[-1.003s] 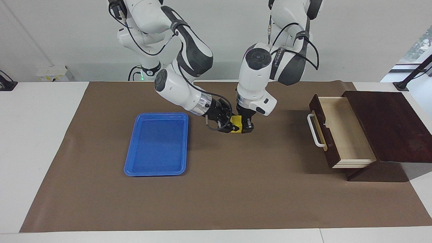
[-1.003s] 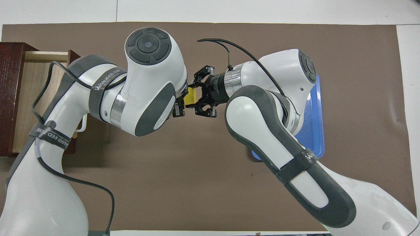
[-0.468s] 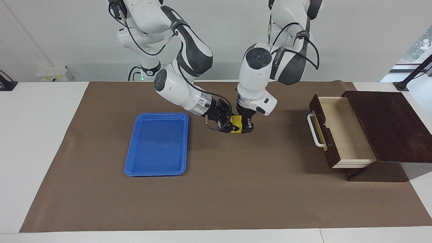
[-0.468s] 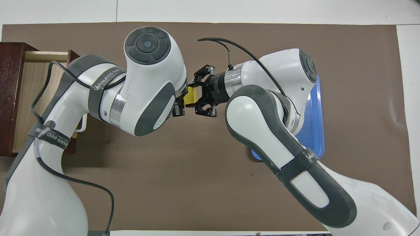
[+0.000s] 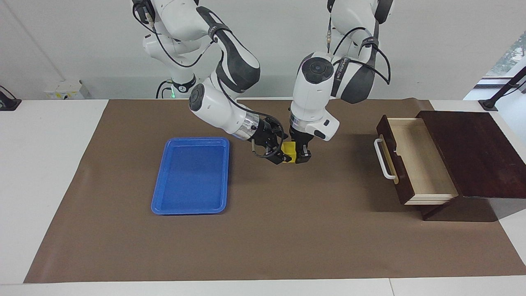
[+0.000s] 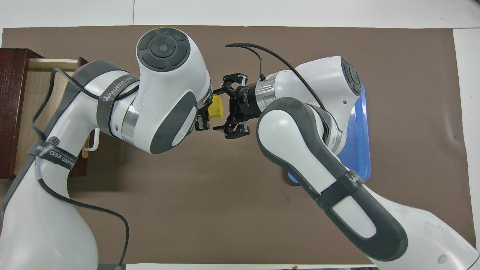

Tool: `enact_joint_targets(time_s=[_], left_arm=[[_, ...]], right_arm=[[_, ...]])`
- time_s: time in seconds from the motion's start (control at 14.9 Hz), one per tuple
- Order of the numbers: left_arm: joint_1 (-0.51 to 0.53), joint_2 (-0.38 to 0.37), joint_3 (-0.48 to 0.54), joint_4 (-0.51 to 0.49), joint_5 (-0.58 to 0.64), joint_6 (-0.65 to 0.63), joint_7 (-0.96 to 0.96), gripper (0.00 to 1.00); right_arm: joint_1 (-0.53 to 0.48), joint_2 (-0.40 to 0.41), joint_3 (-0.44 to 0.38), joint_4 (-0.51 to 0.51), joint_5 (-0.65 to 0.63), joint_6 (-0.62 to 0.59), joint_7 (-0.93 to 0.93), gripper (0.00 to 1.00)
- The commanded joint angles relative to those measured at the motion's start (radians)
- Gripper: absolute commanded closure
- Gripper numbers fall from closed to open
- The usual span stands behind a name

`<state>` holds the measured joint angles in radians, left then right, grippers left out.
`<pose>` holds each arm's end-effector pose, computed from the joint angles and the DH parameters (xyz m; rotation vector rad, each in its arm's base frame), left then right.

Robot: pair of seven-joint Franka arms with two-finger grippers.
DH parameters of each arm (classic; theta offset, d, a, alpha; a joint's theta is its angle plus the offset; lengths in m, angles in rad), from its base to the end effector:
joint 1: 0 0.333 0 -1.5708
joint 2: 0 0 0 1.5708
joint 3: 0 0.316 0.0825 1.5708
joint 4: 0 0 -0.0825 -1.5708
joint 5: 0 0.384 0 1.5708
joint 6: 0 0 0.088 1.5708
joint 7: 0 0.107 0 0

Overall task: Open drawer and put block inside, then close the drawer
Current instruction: 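Grasp the cube with the left gripper and open the right gripper, then carry the cube to the drawer with the left gripper while the right gripper withdraws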

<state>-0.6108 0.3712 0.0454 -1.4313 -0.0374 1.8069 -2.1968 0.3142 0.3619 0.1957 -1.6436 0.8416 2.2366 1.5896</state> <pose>0.5638 -0.3668 0.4833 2.1409 2.2874 -0.0292 0.5956 0.3402 0.4431 -1.7487 1.7413 0.7450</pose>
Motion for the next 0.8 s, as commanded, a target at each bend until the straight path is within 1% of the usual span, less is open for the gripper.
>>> enact_joint_targets(time_s=[0.0,0.13,0.2,0.27,0.4,0.54,0.67,0.74], left_arm=[[0.0,0.014,0.007,0.029,-0.012,-0.011,0.0,1.0],[0.005,0.011,0.008,0.029,0.004,-0.023,0.028,1.0],[0.005,0.008,0.008,0.028,0.025,-0.033,0.061,1.0],[0.012,0.002,0.008,0.025,0.036,-0.053,0.092,1.0],[0.064,-0.012,0.008,0.026,0.037,-0.11,0.181,1.0],[0.124,-0.021,0.01,0.028,0.044,-0.162,0.291,1.0],[0.198,-0.026,0.01,0.029,0.066,-0.22,0.392,1.0],[0.227,-0.031,0.013,0.029,0.074,-0.242,0.446,1.0]], right_arm=[[-0.05,-0.034,-0.012,0.005,0.007,-0.073,0.029,0.0],[-0.139,-0.061,-0.016,0.007,-0.024,-0.142,0.009,0.0],[-0.183,-0.073,-0.016,0.019,-0.067,-0.175,-0.005,0.0],[-0.232,-0.077,-0.015,0.043,-0.103,-0.231,-0.022,0.0],[-0.314,-0.078,-0.016,0.092,-0.151,-0.339,-0.109,0.0],[-0.383,-0.083,-0.019,0.123,-0.228,-0.44,-0.243,0.0],[-0.424,-0.086,-0.022,0.174,-0.318,-0.564,-0.42,0.0],[-0.446,-0.09,-0.022,0.195,-0.37,-0.619,-0.538,0.0]])
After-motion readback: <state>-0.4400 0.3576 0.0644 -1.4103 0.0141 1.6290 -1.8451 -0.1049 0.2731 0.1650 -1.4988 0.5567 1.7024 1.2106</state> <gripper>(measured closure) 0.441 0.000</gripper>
